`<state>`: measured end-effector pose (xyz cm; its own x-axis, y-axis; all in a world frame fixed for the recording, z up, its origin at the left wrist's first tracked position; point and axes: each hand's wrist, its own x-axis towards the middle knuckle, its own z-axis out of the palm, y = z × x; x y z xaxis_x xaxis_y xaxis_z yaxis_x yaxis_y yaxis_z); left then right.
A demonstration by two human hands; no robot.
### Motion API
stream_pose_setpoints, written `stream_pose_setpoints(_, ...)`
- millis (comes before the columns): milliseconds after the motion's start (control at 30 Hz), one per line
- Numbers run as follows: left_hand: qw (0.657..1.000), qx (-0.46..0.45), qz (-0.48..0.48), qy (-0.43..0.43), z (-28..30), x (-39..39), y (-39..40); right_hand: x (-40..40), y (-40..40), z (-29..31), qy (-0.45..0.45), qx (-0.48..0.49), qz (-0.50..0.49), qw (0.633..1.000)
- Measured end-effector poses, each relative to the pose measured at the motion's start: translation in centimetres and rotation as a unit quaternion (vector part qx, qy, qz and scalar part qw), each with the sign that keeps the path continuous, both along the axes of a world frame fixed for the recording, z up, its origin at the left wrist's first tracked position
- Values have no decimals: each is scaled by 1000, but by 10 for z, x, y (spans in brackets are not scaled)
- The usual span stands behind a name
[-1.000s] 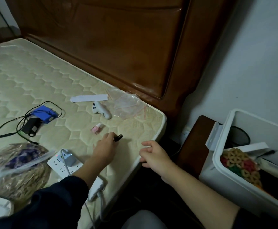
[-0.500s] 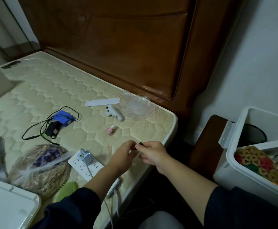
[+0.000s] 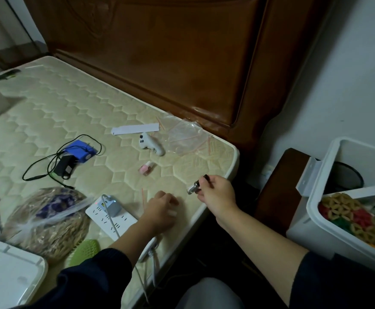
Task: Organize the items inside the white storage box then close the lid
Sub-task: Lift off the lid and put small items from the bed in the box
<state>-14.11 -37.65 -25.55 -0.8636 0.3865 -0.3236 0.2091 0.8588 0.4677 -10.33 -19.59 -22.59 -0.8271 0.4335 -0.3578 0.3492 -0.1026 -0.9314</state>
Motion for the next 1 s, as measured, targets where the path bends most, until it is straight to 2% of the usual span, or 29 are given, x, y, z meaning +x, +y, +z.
stream_pose_setpoints(200,998,31,52,26,11,1,12,22,23,50,71,-98,-25,992)
stream_pose_setpoints(300,996,67,56,32,29,11,28,49,42,85,97,-116,-32,988)
stream_pose_setpoints(367,986,136,90,14,45,21,41,70,58,107,116,-97,-30,988)
stream_pose_setpoints(467,952,271,132,-44,75,36,68,105,87,137,154,-57,-36,986)
stream_pose_setpoints(633,914,395,41,-86,135,80,148,168,148,177,202,17,-94,975)
stream_pose_setpoints(700,904,417,-5,-92,157,102,187,199,177,186,204,52,-125,970)
stream_pose_setpoints(833,903,415,-93,-64,176,146,261,265,234,194,180,112,-187,959)
stream_pose_setpoints(1000,897,412,-142,-76,165,202,331,336,293,189,119,204,-251,939)
